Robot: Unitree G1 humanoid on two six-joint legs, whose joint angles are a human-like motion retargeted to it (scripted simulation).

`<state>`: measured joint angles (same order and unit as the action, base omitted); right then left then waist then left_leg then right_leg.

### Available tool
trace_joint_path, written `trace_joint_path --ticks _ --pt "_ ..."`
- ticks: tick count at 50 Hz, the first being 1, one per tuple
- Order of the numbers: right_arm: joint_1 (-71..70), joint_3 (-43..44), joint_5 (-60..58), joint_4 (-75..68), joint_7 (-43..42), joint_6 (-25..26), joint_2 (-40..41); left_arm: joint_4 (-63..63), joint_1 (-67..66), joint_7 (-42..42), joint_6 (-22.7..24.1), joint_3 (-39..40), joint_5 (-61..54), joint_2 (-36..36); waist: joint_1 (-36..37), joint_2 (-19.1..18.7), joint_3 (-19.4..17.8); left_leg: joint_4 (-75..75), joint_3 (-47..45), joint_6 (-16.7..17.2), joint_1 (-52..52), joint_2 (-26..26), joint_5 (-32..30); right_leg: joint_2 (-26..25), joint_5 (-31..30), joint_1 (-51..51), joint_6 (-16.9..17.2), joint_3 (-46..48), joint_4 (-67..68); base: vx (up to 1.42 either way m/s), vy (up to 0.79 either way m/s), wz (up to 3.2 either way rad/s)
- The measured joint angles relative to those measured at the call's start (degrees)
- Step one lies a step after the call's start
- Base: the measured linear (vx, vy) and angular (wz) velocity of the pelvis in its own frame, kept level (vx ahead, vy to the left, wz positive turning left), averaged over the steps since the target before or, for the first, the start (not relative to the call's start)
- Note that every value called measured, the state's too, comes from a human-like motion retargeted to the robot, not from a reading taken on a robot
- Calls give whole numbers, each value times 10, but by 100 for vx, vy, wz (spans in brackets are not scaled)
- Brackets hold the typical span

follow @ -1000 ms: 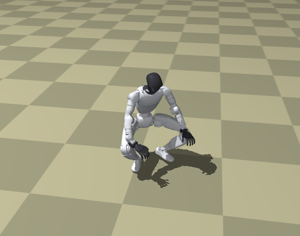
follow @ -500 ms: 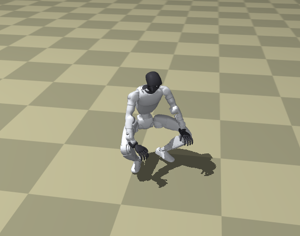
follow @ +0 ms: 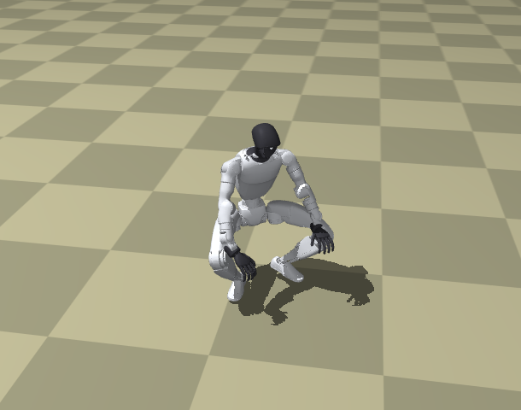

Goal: Upper body actions

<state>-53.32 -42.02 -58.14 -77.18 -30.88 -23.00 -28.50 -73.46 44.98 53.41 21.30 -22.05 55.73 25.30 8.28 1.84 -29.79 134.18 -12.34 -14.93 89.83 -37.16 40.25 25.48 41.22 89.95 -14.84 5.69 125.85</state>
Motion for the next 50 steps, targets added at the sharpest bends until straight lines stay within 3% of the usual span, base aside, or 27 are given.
trace_joint_path --ticks 28,40,46,50 --pt "-2 0 6 -6 37 12 0 3 0 -3 -2 1 17 0 1 0 0 4 6 0 1 -6 7 -5 1 0 0 1 5 0 0 0" --pt "-13 -4 7 6 26 16 -5 20 -3 36 -11 61 55 -5 -1 5 0 -15 -4 0 1 -3 6 -10 -2 0 0 6 -14 0 0 0" --pt "-48 14 -73 6 12 67 -14 61 42 46 -41 62 81 25 2 5 0 -99 -36 0 1 22 -27 -22 -33 0 0 28 -95 -2 -3 2" --pt "-105 24 -75 13 96 98 -41 73 91 40 -42 98 49 48 3 13 0 -206 -75 0 1 40 -68 -32 -65 0 4 51 -196 -9 -10 14"
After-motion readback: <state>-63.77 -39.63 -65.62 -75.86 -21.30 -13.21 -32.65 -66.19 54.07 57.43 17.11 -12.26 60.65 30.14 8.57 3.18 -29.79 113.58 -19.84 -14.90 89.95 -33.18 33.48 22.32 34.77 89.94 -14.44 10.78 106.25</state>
